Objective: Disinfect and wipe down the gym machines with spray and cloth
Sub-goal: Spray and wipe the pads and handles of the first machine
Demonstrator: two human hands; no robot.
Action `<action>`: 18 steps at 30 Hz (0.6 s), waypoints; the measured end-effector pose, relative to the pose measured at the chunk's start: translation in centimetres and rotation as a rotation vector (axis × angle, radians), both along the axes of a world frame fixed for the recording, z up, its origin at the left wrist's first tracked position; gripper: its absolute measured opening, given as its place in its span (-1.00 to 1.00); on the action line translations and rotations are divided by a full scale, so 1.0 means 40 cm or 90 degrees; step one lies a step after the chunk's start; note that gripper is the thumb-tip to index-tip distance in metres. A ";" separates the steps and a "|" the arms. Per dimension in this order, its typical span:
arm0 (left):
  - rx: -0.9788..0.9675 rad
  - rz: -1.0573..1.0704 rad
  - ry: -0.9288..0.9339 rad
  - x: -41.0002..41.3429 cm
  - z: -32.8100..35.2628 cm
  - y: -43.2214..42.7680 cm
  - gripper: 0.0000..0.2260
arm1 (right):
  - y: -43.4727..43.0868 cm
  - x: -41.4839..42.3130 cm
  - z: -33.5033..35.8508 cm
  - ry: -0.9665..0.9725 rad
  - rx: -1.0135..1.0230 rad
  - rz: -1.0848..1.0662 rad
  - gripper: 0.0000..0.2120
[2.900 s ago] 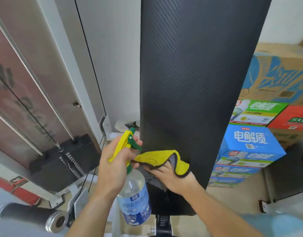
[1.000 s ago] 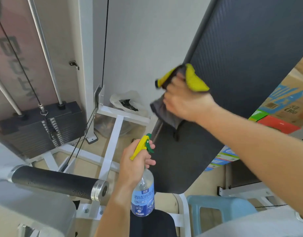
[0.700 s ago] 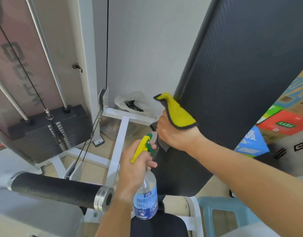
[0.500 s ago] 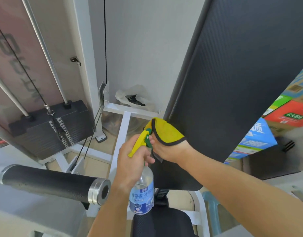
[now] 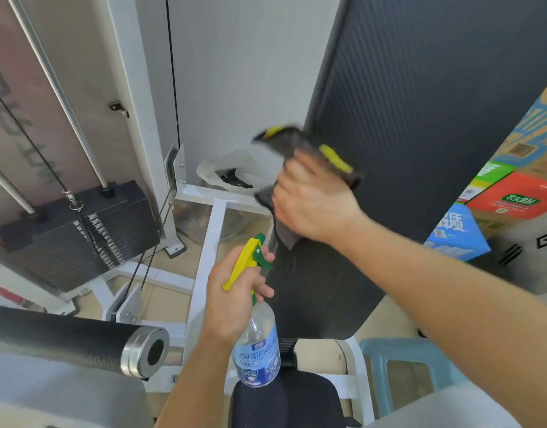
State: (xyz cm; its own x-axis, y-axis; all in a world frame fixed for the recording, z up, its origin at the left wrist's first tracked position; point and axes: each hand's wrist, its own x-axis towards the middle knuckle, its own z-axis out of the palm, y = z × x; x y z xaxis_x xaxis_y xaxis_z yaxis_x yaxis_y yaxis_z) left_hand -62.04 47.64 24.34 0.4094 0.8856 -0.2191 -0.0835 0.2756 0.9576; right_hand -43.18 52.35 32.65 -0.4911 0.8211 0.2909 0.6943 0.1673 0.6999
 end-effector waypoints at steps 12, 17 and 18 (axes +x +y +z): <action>0.033 0.070 -0.017 0.000 0.021 0.003 -0.69 | -0.065 0.004 -0.238 -0.149 -0.315 0.026 -0.75; 0.059 0.058 -0.020 0.036 0.077 -0.045 -0.65 | -0.021 0.079 0.018 0.029 0.030 0.072 -0.78; 0.065 0.055 -0.010 0.040 0.087 -0.054 -0.64 | -0.031 0.099 0.040 0.054 0.096 0.054 -0.74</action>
